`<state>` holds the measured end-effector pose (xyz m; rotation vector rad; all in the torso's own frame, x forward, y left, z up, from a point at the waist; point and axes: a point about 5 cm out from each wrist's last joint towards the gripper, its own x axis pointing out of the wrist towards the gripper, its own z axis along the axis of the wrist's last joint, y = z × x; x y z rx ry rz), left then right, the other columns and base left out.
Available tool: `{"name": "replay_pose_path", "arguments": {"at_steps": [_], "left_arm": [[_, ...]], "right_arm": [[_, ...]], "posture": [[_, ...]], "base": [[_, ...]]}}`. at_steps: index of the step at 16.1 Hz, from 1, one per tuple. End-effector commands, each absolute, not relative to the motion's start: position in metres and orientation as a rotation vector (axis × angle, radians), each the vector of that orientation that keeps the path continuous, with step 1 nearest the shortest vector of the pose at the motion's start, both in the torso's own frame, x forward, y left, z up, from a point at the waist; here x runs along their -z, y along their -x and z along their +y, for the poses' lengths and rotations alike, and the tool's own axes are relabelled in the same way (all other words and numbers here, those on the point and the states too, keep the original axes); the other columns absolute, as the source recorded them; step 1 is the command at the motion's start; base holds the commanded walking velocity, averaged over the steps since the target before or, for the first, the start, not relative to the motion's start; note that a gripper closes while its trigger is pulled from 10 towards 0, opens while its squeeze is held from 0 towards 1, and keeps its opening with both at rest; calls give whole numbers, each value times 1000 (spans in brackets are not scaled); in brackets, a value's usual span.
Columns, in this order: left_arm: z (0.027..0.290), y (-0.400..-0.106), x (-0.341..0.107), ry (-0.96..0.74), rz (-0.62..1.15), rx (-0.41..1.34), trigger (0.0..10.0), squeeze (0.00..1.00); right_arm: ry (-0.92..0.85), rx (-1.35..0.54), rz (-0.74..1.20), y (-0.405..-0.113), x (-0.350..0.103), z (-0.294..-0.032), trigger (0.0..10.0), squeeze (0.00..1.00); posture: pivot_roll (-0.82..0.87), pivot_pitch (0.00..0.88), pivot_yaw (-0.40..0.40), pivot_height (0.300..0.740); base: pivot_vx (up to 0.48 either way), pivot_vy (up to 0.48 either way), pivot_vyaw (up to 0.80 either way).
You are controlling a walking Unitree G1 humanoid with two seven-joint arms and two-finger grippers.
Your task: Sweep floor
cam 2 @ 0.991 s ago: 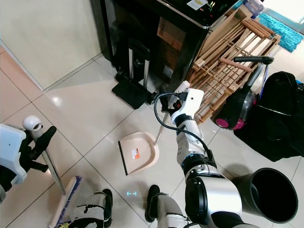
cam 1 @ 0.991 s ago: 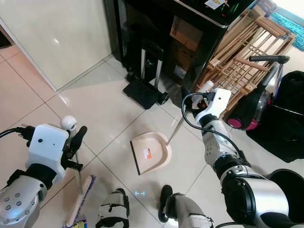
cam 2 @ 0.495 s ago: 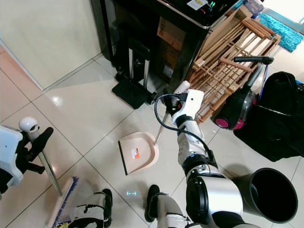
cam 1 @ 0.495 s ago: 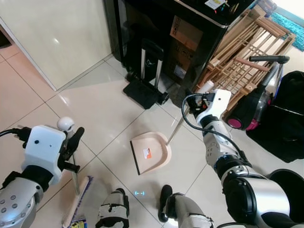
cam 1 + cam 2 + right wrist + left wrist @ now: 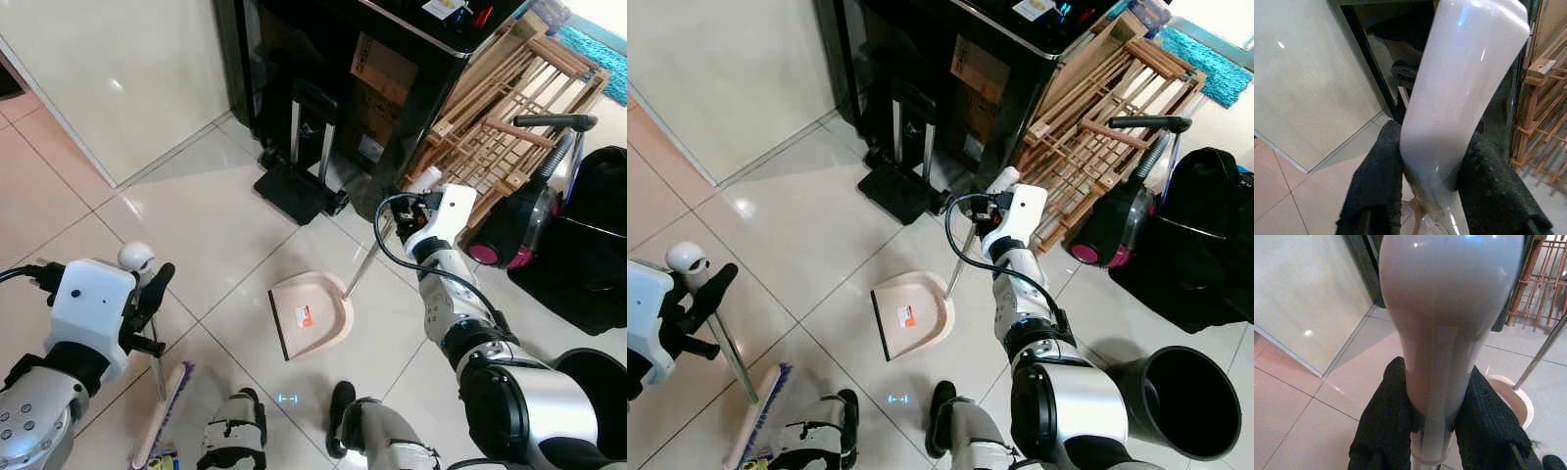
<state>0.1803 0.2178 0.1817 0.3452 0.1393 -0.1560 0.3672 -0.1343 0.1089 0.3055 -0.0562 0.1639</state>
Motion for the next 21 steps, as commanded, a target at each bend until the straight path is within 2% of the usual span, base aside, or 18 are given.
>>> {"name": "replay_pose_path", "arguments": {"at_steps": [1,4,10,17,18,21], "left_arm": [[217,-178,-187,-363,120,165,10000,0],[214,-184,-181,-344,115,162,10000,0],[197,-211,-164,-289,95,195,10000,0],[196,-227,-158,-355,104,225,10000,0],[196,-231,-158,-359,103,219,10000,0],[199,-245,-168,-400,69,185,10000,0]], "right_arm": [[-304,-140,-23,-363,-99,-139,0,0],[-294,-146,-17,-359,-94,-136,0,0],[-281,-136,-140,-346,-96,-139,0,0],[-133,-6,-199,-339,-130,-152,0,0],[-88,4,-165,-337,-133,-153,10000,0],[-94,22,-96,-327,-142,-155,10000,0]], "posture": [[470,309,-90,740],[403,282,-109,740],[278,234,-126,740],[221,181,-128,740],[208,170,-123,740],[185,157,-113,740]], "base": [[0,0,0],[0,0,0],[0,0,0],[0,0,0],[0,0,0],[0,0,0]]}}
